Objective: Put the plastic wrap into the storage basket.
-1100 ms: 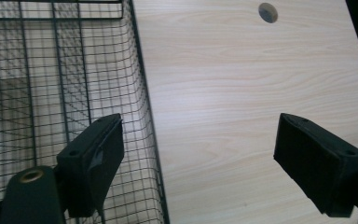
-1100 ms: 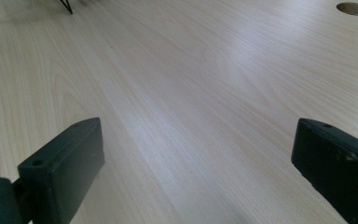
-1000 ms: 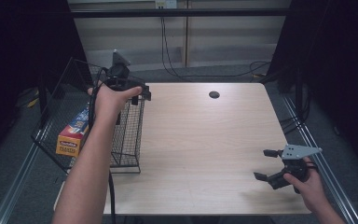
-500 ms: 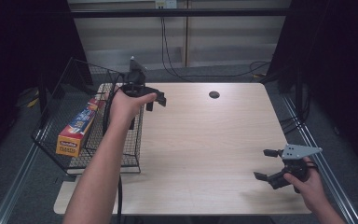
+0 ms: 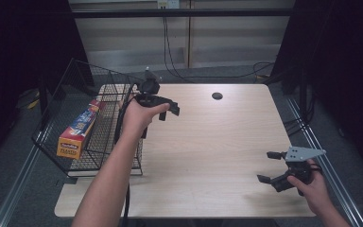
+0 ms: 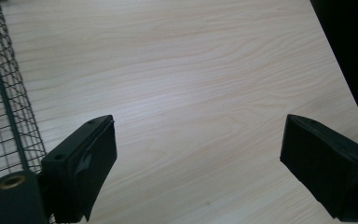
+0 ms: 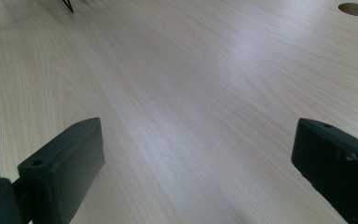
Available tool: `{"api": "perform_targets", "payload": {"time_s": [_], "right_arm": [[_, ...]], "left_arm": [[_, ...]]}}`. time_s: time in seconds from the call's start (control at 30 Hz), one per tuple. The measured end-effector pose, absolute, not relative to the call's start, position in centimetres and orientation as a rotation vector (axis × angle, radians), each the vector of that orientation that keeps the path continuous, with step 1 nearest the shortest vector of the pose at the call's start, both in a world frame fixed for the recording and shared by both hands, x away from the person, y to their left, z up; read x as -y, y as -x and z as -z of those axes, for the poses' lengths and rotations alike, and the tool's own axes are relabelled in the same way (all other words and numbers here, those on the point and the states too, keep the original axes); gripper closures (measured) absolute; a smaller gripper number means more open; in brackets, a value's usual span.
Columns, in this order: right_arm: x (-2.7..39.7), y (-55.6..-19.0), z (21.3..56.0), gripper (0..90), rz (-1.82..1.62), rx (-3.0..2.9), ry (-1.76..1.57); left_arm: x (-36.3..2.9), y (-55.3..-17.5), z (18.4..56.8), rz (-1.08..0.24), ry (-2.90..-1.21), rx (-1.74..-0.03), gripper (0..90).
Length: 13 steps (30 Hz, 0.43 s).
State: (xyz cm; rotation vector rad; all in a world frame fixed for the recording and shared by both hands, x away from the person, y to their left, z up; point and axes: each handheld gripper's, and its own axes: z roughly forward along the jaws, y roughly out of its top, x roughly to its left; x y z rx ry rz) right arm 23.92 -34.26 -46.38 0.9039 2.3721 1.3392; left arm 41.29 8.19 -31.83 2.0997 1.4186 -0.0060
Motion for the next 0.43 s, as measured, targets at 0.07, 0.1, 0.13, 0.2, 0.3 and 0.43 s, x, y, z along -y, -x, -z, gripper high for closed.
{"api": "perform_targets", "payload": {"time_s": [0.07, 0.1, 0.13, 0.2, 0.3, 0.43], "right_arm": [[34.3, -23.9, 46.4, 2.2, -1.337, -2.372, -0.906], [34.3, -24.0, 46.5, 2.2, -1.342, -2.374, -0.904], [34.3, -24.0, 46.5, 2.2, -1.342, -2.373, -0.907], [34.3, -24.0, 46.5, 2.2, -1.333, -2.367, -0.91], [34.3, -24.0, 46.6, 2.2, -1.334, -2.366, -0.918], [34.3, -24.1, 46.7, 2.1, -1.324, -2.371, -0.924]], "left_arm": [[-7.6, -41.1, 32.4, 0.014, -2.109, -1.403, 10.6], [-7.5, -41.0, 32.5, 0.015, -2.12, -1.393, 10.3], [-7.4, -41.0, 32.6, 0.017, -2.122, -1.388, 10.3], [-7.2, -40.9, 32.9, 0.013, -2.136, -1.377, 10.0], [-6.8, -40.6, 33.4, 0.026, -2.119, -1.365, 9.4], [-6.5, -40.3, 34.0, 0.04, -2.138, -1.337, 8.7]]}}
